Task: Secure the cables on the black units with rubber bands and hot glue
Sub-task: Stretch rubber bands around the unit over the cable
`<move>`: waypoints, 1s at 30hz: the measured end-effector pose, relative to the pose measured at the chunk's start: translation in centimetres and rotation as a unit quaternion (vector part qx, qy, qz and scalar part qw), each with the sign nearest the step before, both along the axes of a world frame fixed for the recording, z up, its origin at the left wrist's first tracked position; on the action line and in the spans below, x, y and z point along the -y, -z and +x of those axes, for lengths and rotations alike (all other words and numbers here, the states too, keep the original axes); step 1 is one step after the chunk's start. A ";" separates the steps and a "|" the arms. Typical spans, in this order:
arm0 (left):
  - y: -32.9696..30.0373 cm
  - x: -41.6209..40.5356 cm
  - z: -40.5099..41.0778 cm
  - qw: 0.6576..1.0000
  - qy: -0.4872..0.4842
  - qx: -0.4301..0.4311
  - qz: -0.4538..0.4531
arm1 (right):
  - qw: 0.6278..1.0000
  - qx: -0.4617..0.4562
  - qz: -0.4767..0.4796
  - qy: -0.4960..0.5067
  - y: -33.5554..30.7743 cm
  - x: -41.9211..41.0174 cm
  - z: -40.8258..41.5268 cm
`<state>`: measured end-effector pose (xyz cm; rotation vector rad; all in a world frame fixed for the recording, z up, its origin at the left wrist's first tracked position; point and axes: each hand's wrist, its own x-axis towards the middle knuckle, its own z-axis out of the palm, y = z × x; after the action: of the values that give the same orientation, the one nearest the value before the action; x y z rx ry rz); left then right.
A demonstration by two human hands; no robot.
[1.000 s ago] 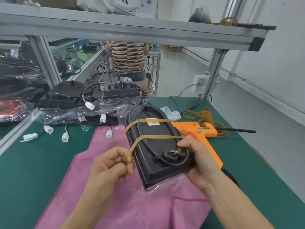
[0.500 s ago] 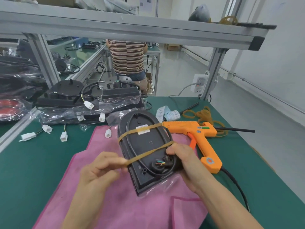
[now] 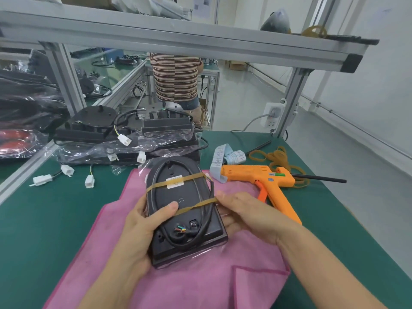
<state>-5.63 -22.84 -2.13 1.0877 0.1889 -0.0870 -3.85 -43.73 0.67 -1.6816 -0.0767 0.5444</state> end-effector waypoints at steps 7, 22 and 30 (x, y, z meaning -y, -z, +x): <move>0.5 1.7 0.8 0.994 -0.098 0.017 -0.045 | 0.988 0.065 -0.073 0.122 0.2 -2.0 2.6; 1.2 3.1 2.3 0.986 -0.133 -0.077 -0.067 | 0.886 0.240 -0.387 0.094 -0.6 -2.1 6.0; 1.2 2.9 2.4 0.991 -0.094 -0.076 -0.054 | 0.904 0.212 -0.053 0.367 3.4 -0.8 3.0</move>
<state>-3.26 -25.78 -3.34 0.9505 0.4178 -0.0104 -0.89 -42.93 -2.75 -1.7543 0.2706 -0.3945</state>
